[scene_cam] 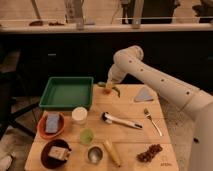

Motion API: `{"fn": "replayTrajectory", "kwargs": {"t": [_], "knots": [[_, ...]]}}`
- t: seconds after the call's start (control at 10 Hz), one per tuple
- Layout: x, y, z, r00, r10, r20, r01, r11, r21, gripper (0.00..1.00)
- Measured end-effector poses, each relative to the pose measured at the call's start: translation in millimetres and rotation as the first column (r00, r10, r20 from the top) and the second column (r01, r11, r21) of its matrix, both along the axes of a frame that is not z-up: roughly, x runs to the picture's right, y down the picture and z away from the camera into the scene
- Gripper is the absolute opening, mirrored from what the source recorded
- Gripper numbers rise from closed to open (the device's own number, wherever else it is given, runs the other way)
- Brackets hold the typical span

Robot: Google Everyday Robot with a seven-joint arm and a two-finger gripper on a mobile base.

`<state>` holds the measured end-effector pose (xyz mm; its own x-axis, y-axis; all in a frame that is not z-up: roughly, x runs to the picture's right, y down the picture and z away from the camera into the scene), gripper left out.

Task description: Place pepper in table surface

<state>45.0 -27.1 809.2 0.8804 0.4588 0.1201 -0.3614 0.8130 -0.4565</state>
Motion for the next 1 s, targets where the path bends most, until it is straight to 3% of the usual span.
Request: {"fn": "replayTrajectory", "kwargs": {"t": [0.2, 0.4, 0.5, 1.0], "knots": [[30.5, 12.6, 4.0, 0.996, 0.084, -0.039, -0.084, 0.9964, -0.011, 0.00], [44.3, 25.9, 19.2, 0.991, 0.122, -0.062, -0.124, 0.9917, -0.033, 0.00], [52.3, 30.8, 28.1, 0.989, 0.126, -0.078, -0.129, 0.9907, -0.044, 0.00], [51.0, 31.0, 29.0, 0.989, 0.123, -0.077, -0.127, 0.9908, -0.045, 0.00]]}}
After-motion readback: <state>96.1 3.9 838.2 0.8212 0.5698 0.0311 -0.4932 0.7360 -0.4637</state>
